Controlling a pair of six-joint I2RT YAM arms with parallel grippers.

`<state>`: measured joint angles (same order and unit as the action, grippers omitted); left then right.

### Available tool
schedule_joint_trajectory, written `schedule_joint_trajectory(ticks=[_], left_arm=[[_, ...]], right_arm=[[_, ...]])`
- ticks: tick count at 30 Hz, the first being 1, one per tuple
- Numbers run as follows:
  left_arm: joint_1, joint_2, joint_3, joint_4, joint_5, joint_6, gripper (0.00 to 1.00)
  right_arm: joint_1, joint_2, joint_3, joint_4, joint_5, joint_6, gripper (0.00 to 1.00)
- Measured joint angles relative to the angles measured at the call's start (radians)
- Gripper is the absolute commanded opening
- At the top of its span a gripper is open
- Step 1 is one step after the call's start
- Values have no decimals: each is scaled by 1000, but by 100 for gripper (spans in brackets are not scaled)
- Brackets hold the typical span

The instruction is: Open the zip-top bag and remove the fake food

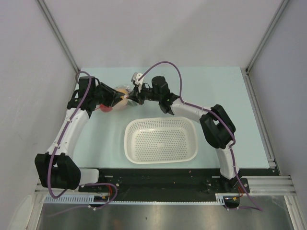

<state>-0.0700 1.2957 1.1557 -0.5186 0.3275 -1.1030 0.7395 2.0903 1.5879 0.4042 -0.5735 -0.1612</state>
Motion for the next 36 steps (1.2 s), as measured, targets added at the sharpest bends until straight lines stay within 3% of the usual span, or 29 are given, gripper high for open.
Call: schedule_joint_trajectory(ticks=[14, 23, 29, 30, 33, 36], left_arm=[[-7, 0, -4, 53, 53, -45, 28], [-16, 0, -24, 66, 69, -50, 33], [-29, 0, -35, 68, 71, -56, 17], [-29, 0, -35, 68, 71, -58, 10], [-29, 0, -35, 68, 71, -59, 0], [-30, 0, -35, 67, 69, -58, 0]], right_arm=[[3, 0, 6, -30, 6, -1, 0], [10, 0, 10, -40, 18, -11, 0], [19, 0, 10, -47, 23, -23, 0], [19, 0, 10, -47, 27, -25, 0], [20, 0, 10, -48, 33, -32, 0], [20, 0, 11, -48, 35, -37, 21]])
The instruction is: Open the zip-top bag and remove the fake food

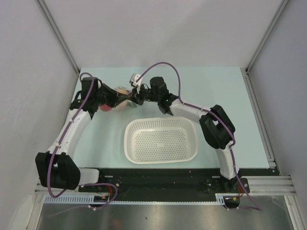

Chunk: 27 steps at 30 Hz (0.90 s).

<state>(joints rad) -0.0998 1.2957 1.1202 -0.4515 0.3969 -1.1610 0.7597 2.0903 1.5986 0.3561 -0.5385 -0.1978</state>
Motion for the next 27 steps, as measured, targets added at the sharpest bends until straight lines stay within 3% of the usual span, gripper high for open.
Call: schedule_joint_trajectory(ticks=[4, 7, 14, 18, 22, 27], left_arm=[[0, 0, 1, -6, -3, 2, 0], [0, 3, 13, -17, -2, 2, 0], [0, 20, 57, -33, -3, 0, 0], [0, 24, 68, -43, -3, 0, 0], [0, 25, 68, -50, -6, 0, 0], [0, 26, 68, -60, -13, -1, 0]], right_arm=[[-1, -7, -3, -2, 0, -15, 40], [-2, -41, -51, 24, -6, -40, 46], [0, -88, -101, 90, -35, -76, 42], [1, -88, -101, 108, -48, -84, 31], [1, -88, -100, 108, -54, -91, 0], [-2, -88, -100, 107, -43, -84, 0]])
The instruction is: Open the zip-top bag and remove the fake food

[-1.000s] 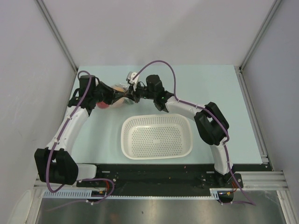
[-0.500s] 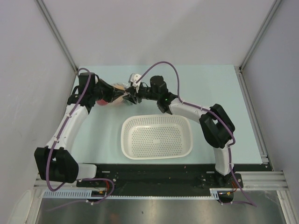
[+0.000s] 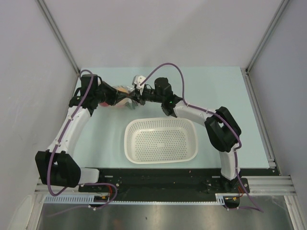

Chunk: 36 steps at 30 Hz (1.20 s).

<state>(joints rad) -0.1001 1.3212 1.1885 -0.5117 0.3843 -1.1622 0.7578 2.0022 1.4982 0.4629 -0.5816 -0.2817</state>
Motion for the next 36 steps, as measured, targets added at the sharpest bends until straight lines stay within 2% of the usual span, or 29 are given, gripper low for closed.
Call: schedule_joint_trajectory(ticks=[20, 29, 36], left_arm=[[58, 33, -5, -8, -25, -7, 0], [200, 38, -7, -43, -60, 37, 0], [238, 25, -8, -57, -76, 75, 0]], right_arm=[[-26, -30, -84, 82, 33, 46, 0], [-100, -45, -103, 120, -4, 80, 0], [-187, -45, -109, 147, -50, 89, 0]])
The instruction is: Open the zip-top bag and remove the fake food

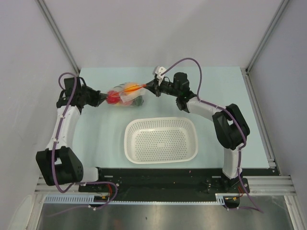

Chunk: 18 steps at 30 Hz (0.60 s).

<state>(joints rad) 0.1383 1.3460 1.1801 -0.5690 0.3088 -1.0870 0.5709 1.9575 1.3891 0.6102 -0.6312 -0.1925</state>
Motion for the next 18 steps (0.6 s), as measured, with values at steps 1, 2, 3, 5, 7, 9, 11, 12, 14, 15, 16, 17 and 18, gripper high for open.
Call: schedule_joint_trajectory(ticks=[1, 2, 3, 5, 7, 9, 11, 12, 14, 15, 16, 17, 18], left_arm=[[7, 0, 0, -1, -3, 7, 0], [14, 0, 0, -3, -9, 13, 0], [22, 0, 1, -4, -13, 18, 0], [39, 2, 10, -13, -23, 35, 0], [52, 7, 27, -20, -32, 50, 0], [63, 13, 45, -16, -37, 62, 0], [65, 18, 54, -8, -31, 71, 0], [65, 20, 55, -1, -27, 76, 0], [66, 26, 58, 9, -25, 80, 0], [66, 29, 58, 14, -24, 84, 0], [66, 31, 58, 19, -20, 85, 0], [66, 32, 58, 25, -17, 85, 0], [66, 34, 58, 33, -16, 85, 0]], right_arm=[[-6, 0, -5, 2, -4, 0, 0], [-10, 0, -10, 2, -5, 0, 0], [-14, 0, -17, 3, -7, 0, 0], [-23, 0, -31, 2, -11, 0, 0], [-33, 0, -41, 2, -15, 0, 0], [-43, 0, -44, 0, -17, -2, 0], [-49, -2, -44, -2, -23, -4, 0], [-49, -4, -44, -5, -23, -5, 0], [-48, -8, -44, -9, -25, -8, 0], [-48, -10, -44, -12, -26, -10, 0], [-47, -11, -44, -18, -26, -10, 0], [-45, -13, -44, -23, -25, -11, 19], [-44, -15, -44, -31, -25, -11, 32]])
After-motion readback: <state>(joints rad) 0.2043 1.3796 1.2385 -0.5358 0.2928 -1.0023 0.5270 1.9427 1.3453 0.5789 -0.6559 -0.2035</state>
